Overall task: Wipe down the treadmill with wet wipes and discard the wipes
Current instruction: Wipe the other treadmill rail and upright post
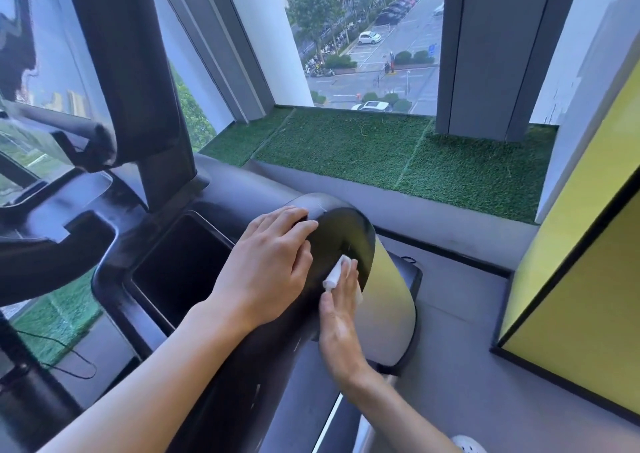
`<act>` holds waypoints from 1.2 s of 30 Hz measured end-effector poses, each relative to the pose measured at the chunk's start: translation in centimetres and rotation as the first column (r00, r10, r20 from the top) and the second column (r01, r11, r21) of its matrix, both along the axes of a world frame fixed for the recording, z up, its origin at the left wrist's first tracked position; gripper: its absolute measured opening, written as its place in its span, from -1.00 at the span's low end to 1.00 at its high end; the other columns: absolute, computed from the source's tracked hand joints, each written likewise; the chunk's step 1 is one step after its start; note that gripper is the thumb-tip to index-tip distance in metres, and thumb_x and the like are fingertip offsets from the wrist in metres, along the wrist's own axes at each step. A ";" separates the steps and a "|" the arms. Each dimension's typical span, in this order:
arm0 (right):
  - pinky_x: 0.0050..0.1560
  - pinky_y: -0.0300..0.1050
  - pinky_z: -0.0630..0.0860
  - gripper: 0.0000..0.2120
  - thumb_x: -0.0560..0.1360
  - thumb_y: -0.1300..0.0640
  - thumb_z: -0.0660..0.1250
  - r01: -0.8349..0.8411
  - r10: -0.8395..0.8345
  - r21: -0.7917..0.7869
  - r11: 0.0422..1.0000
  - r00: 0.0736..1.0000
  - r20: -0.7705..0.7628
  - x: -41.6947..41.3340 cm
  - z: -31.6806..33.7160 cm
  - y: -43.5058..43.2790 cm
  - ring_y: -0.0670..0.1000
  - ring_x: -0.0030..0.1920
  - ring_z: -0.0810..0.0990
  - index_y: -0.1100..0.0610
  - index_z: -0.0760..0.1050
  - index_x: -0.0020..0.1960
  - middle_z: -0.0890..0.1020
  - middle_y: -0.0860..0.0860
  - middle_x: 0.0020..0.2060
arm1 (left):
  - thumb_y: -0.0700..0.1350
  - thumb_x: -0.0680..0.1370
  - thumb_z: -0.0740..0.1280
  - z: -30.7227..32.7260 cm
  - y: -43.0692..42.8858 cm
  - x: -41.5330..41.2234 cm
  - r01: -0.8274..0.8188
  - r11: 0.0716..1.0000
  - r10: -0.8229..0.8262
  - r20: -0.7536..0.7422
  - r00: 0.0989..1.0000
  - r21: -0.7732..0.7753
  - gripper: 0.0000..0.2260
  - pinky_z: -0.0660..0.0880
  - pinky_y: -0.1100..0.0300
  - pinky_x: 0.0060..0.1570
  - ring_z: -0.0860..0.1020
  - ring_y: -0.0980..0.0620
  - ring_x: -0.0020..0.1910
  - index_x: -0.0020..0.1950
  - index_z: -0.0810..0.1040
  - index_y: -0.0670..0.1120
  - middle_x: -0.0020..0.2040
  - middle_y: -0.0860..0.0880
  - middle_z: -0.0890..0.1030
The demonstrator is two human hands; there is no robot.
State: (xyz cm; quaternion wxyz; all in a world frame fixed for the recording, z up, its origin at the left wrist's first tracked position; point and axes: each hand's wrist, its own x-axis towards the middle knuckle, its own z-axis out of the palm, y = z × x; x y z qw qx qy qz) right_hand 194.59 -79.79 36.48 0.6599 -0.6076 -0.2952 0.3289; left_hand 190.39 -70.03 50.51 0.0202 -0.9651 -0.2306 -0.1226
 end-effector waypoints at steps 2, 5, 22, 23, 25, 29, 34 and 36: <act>0.57 -0.13 -0.30 -0.49 0.63 -0.18 -0.13 0.074 -0.085 -0.080 0.994 0.986 -0.145 1.6 -0.5 0.7 -0.35 0.48 -0.36 -0.23 -0.30 0.49 -0.34 -0.32 0.51 | 0.00 0.58 0.06 0.0 0.0 0.0 -0.001 1.000 0.001 0.000 1.000 0.006 -0.57 0.26 0.09 0.43 0.43 -0.01 0.38 0.30 0.59 -0.08 0.34 -0.01 0.54; 0.57 -0.08 -0.30 -0.46 0.68 -0.12 -0.13 0.119 -0.152 -0.153 0.981 0.961 -0.231 2.0 -0.2 1.4 -0.33 0.48 -0.38 -0.11 -0.34 0.55 -0.36 -0.24 0.53 | 0.01 0.58 0.06 0.0 0.0 0.1 -0.002 1.000 0.002 -0.001 1.000 0.002 -0.56 0.29 0.06 0.43 0.43 -0.02 0.38 0.30 0.59 -0.08 0.34 -0.02 0.54; 0.56 -0.13 -0.23 -0.24 0.47 -0.53 -0.07 0.070 -0.074 -0.027 0.997 0.847 -0.527 -4.5 2.3 -0.2 -0.39 0.47 -0.28 -0.30 -0.30 0.51 -0.29 -0.42 0.49 | 0.01 0.58 0.06 -0.2 0.1 0.1 -0.003 1.000 0.003 0.018 1.000 -0.022 -0.56 0.32 0.02 0.41 0.44 -0.03 0.38 0.28 0.60 -0.10 0.33 -0.03 0.55; 0.57 -0.10 -0.21 -0.27 0.43 -0.56 -0.09 0.041 -0.035 0.000 0.999 0.849 -0.528 -5.8 2.7 -0.7 -0.40 0.46 -0.29 -0.37 -0.33 0.46 -0.31 -0.47 0.46 | 0.01 0.58 0.05 -0.2 0.0 0.1 -0.004 1.000 0.004 0.015 1.000 -0.019 -0.56 0.32 0.01 0.41 0.44 -0.03 0.38 0.29 0.60 -0.10 0.33 -0.03 0.55; 0.59 -0.04 -0.16 -0.25 0.43 -0.55 -0.09 0.035 -0.032 -0.005 0.999 0.831 -0.555 -6.5 2.3 -0.8 -0.35 0.51 -0.24 -0.36 -0.29 0.50 -0.26 -0.44 0.49 | 0.02 0.58 0.04 -0.2 0.0 0.1 -0.005 1.000 0.005 0.010 1.000 -0.017 -0.55 0.32 0.01 0.42 0.44 -0.04 0.38 0.29 0.59 -0.10 0.33 -0.04 0.55; 0.60 0.07 -0.03 -0.32 0.31 -0.49 0.01 0.233 -0.255 -0.117 0.965 0.748 -0.613 -2.8 -0.3 1.8 -0.24 0.50 0.11 -0.18 0.29 0.32 0.18 -0.23 0.50 | 0.02 0.58 0.04 -0.2 -0.1 0.1 -0.008 1.000 0.008 0.018 1.000 -0.021 -0.54 0.31 0.03 0.42 0.44 -0.04 0.37 0.29 0.60 -0.10 0.33 -0.04 0.55; 0.56 0.13 0.14 -0.44 0.36 -0.46 0.11 0.084 -0.125 -0.094 0.992 0.754 -0.645 -5.9 -0.3 1.6 -0.04 0.45 0.32 -0.08 0.37 0.12 0.39 -0.12 0.36 | 0.01 0.59 0.05 -0.2 -0.1 0.1 -0.010 1.000 0.011 0.020 1.000 -0.025 -0.56 0.32 0.04 0.41 0.45 -0.03 0.37 0.28 0.60 -0.10 0.32 -0.03 0.56; 0.58 0.15 0.04 -0.19 0.34 -0.58 0.15 0.019 -0.005 0.011 1.000 0.703 -0.712 -7.4 -1.0 0.7 -0.12 0.51 0.24 -0.18 0.30 0.46 0.34 -0.22 0.48 | 0.01 0.59 0.05 -0.2 -0.1 0.1 -0.010 1.000 0.011 0.019 1.000 -0.024 -0.56 0.32 0.03 0.41 0.45 -0.03 0.37 0.28 0.60 -0.10 0.32 -0.03 0.55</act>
